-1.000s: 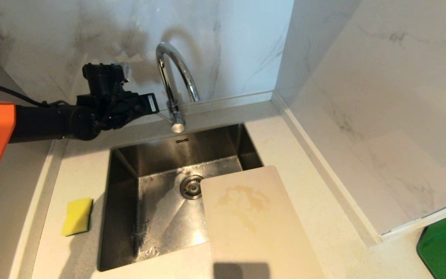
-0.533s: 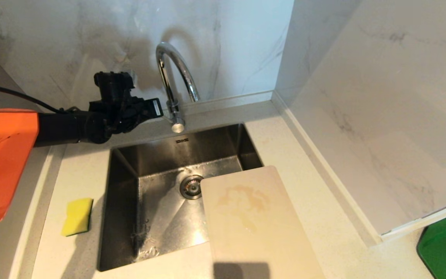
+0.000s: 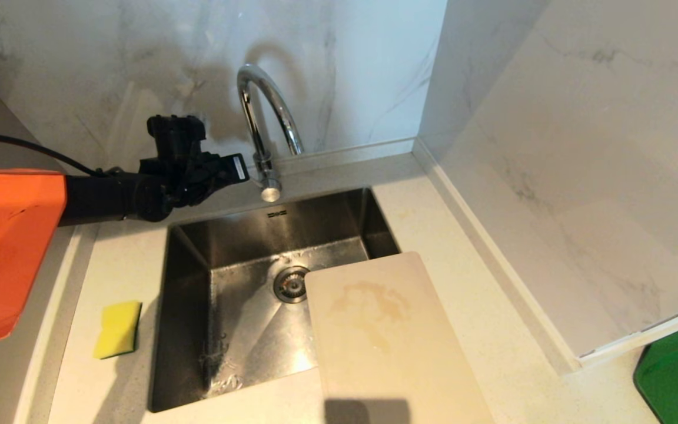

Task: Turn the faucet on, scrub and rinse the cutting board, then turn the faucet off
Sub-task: Turn on the tap

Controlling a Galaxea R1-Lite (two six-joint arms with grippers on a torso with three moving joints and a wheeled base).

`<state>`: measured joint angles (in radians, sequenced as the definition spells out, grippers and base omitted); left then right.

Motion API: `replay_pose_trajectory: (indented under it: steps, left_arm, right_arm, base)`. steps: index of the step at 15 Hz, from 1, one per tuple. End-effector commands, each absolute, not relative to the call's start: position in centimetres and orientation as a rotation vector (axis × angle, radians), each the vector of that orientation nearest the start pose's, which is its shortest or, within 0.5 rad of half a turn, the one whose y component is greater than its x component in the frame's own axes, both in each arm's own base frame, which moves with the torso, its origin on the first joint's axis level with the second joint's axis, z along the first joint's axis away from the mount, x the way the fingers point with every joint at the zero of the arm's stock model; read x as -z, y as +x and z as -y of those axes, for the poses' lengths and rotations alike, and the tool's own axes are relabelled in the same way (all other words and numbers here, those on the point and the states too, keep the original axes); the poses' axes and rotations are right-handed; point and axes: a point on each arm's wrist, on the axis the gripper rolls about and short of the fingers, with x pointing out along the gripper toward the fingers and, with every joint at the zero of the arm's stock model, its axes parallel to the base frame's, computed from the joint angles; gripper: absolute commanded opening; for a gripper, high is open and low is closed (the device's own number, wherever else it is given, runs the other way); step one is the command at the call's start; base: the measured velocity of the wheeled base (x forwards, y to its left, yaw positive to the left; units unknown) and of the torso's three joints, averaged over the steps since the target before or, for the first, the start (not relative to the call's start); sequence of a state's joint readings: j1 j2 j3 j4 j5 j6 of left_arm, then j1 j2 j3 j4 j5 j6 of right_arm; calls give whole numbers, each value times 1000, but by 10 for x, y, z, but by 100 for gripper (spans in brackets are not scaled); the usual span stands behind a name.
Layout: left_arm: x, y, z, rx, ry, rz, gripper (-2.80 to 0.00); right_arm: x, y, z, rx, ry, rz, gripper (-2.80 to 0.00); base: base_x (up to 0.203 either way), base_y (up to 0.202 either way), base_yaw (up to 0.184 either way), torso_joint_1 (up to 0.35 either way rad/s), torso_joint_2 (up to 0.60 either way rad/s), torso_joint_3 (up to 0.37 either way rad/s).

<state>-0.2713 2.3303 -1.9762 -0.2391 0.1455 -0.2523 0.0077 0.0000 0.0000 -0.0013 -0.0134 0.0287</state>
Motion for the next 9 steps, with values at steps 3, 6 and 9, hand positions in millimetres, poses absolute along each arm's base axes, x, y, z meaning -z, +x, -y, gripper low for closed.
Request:
replay_pose_trajectory:
  steps: [3,6,9]
  left_arm:
    - [-215,478,130,101,-281,-177,-280]
    - [-217,474,130,100,-324,-210,-280]
    - [-222,470,129,96,-367,-232,-280]
  right_arm:
    - [-75,-23,0,6,29,2,-280]
    - [-75,-23,0,6,29,2,-280]
    - [-75,-23,1,5,29,2,-280]
  base:
    - [0,0,0,0,0,0]
    - [0,0,0,0,0,0]
    - [0,0,0,0,0,0]
